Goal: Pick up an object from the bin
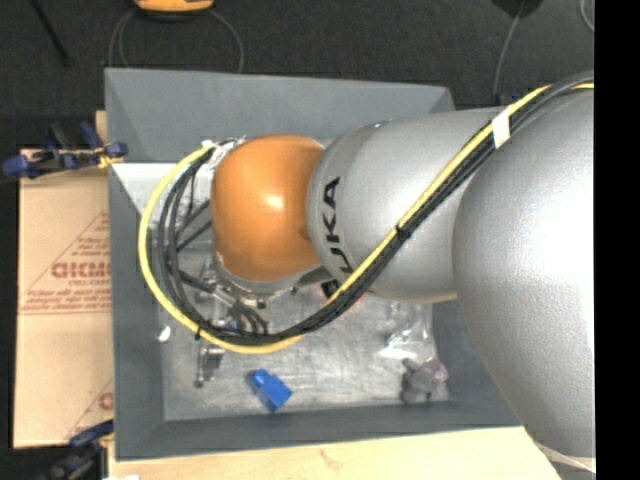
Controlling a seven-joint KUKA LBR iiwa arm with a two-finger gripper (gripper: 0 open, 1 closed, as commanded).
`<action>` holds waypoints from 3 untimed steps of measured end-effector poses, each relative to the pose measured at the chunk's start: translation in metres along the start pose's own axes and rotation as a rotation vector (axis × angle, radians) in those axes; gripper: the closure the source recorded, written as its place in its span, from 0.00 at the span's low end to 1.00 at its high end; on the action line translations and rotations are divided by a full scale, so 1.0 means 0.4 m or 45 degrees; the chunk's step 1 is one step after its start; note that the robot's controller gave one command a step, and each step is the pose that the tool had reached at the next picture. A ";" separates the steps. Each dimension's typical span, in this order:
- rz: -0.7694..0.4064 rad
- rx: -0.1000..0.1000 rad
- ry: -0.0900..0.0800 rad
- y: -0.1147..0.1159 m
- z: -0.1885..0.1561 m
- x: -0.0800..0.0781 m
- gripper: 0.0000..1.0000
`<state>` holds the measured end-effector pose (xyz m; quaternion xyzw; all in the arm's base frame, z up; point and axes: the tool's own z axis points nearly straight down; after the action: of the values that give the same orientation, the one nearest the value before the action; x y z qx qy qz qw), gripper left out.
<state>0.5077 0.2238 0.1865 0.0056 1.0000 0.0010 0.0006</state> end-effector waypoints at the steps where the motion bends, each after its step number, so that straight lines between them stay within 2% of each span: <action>1: -0.448 0.005 0.005 -0.187 0.264 0.028 0.00; 2: -0.551 0.000 -0.008 -0.366 0.273 -0.010 0.00; 3: -0.551 -0.001 -0.018 -0.359 0.270 -0.013 1.00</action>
Offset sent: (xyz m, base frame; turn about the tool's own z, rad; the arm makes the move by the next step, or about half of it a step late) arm -0.0119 -0.0719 -0.1045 -0.3552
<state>0.5117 0.0802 0.0781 -0.2091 0.9779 0.0013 0.0080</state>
